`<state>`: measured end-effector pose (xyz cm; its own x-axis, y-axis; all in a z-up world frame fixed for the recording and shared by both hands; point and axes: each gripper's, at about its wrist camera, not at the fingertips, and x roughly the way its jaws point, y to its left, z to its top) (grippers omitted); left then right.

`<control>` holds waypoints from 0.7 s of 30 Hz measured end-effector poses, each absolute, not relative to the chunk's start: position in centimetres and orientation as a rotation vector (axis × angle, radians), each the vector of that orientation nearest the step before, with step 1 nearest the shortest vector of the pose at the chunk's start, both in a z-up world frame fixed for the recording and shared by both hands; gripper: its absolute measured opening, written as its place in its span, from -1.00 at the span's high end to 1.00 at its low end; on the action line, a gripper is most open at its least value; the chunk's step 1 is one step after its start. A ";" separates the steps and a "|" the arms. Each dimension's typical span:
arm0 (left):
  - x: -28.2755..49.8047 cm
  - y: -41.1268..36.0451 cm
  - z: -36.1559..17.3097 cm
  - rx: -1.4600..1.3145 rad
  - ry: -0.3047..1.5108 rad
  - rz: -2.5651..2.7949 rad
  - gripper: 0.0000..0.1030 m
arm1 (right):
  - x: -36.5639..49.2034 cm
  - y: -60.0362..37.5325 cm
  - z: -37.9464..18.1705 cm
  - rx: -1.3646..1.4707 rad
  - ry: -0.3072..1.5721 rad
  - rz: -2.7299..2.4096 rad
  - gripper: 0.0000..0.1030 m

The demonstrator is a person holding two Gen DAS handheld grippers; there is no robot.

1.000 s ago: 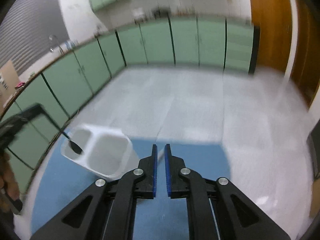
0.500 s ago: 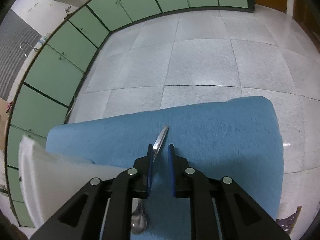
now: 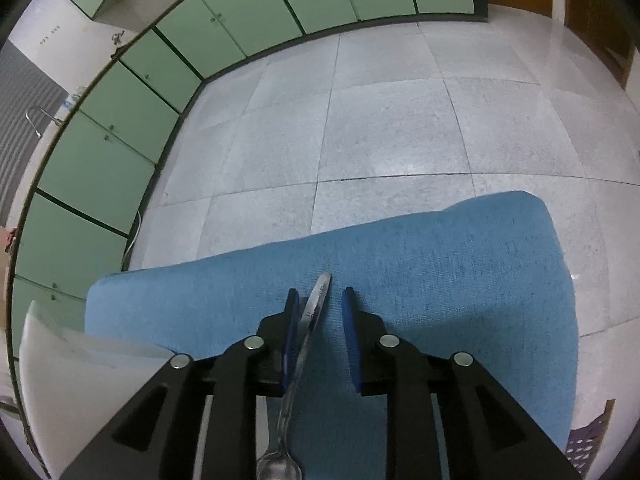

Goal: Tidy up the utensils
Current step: 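Lower the black spoon into a holder compartment and open the left tool, then lower the silver spoon into the other compartment and open the right tool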

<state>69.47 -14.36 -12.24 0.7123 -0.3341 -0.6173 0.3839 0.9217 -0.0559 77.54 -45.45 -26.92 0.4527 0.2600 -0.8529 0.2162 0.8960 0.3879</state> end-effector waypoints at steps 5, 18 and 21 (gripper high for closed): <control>69.6 -14.4 -12.3 0.080 0.672 -0.396 0.54 | 77.3 -45.5 -26.8 0.479 1.105 0.023 0.56; 69.9 -15.1 -12.9 0.075 0.687 -0.396 0.40 | 76.7 -44.2 -26.2 0.336 1.131 -0.015 0.85; 70.4 -15.4 -13.3 0.094 0.697 -0.394 0.40 | 76.5 -44.5 -25.9 0.366 1.116 0.011 0.87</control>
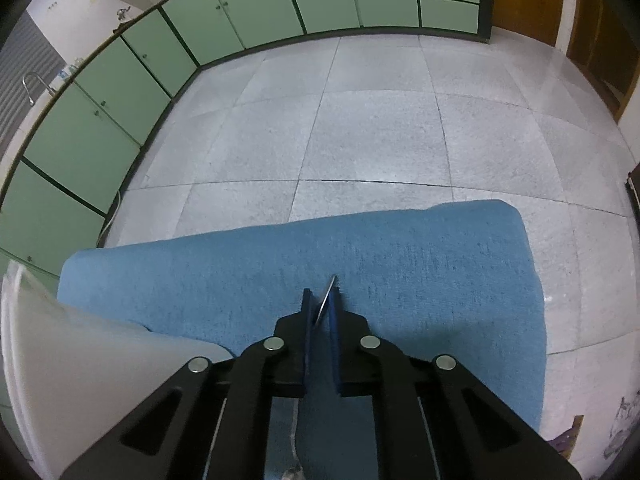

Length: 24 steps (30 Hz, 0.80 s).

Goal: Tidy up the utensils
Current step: 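Lower the silver spoon into the other compartment and open the right tool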

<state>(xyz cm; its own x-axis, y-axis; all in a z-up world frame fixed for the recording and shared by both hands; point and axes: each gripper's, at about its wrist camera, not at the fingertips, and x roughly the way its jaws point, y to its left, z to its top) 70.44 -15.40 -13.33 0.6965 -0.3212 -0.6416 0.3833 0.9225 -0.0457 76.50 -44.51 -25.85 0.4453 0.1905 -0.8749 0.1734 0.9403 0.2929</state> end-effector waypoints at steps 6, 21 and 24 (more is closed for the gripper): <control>70.3 -14.4 -13.2 0.062 0.689 -0.402 0.34 | 74.9 -45.5 -24.8 0.379 1.069 0.052 0.90; 68.4 -13.7 -12.3 0.053 0.674 -0.406 0.31 | 68.3 -45.7 -16.4 0.354 0.866 0.133 0.97; 68.0 -13.4 -12.0 0.053 0.668 -0.407 0.31 | 68.0 -45.8 -15.0 0.356 0.836 0.137 0.97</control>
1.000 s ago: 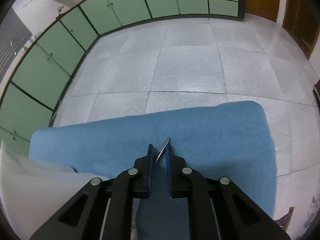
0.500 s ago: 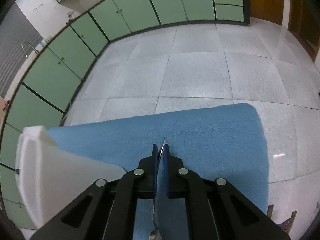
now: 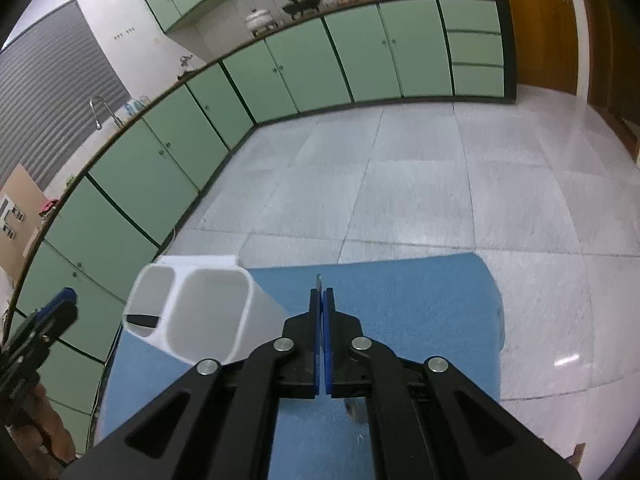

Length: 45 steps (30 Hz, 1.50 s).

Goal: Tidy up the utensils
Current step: 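Lower the silver spoon into the other compartment and open the right tool, then move both tools back over the row of chopsticks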

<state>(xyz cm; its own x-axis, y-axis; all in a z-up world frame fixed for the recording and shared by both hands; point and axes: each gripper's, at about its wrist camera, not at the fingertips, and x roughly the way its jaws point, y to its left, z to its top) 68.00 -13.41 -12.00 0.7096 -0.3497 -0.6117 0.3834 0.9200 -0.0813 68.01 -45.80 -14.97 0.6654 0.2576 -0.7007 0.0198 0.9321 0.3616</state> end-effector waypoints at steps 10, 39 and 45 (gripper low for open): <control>67.1 -13.6 -11.2 0.048 0.656 -0.404 0.31 | 67.8 -44.8 -7.4 0.275 0.721 0.132 0.97; 62.8 -9.8 -10.1 0.031 0.658 -0.362 -0.07 | 59.7 -40.7 -6.5 0.211 0.684 0.208 0.68; 51.6 -6.4 -10.0 0.045 0.580 -0.325 -0.56 | 44.1 -38.7 -6.7 0.151 0.527 0.173 -0.02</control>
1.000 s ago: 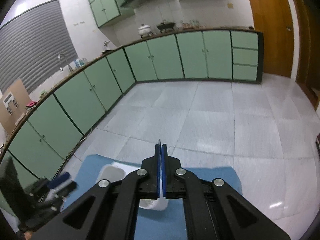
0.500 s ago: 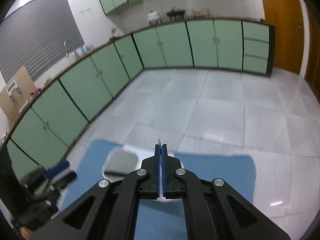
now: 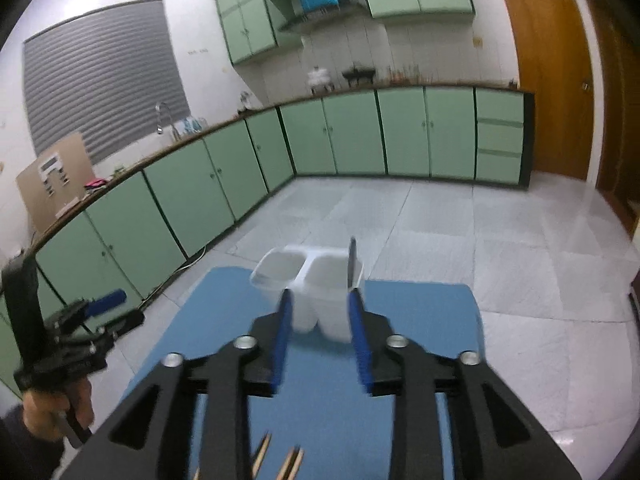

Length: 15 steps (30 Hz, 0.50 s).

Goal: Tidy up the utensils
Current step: 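Move both tools back over the row of chopsticks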

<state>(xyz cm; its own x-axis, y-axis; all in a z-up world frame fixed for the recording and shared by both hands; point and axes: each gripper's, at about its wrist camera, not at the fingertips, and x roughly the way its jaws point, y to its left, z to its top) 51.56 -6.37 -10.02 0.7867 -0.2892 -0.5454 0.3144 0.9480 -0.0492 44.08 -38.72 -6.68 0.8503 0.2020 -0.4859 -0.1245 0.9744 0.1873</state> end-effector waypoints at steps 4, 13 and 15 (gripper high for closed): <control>41.8 -4.2 -11.9 0.046 0.548 -0.279 -0.66 | 33.2 -36.3 -9.6 0.115 0.462 0.103 -0.23; 26.4 -2.6 -17.0 0.015 0.576 -0.248 -0.67 | 17.0 -32.4 -15.9 0.135 0.414 0.005 -0.36; 25.3 -3.1 -18.7 0.022 0.609 -0.246 -0.67 | 16.1 -31.4 -17.6 0.170 0.461 0.032 -0.33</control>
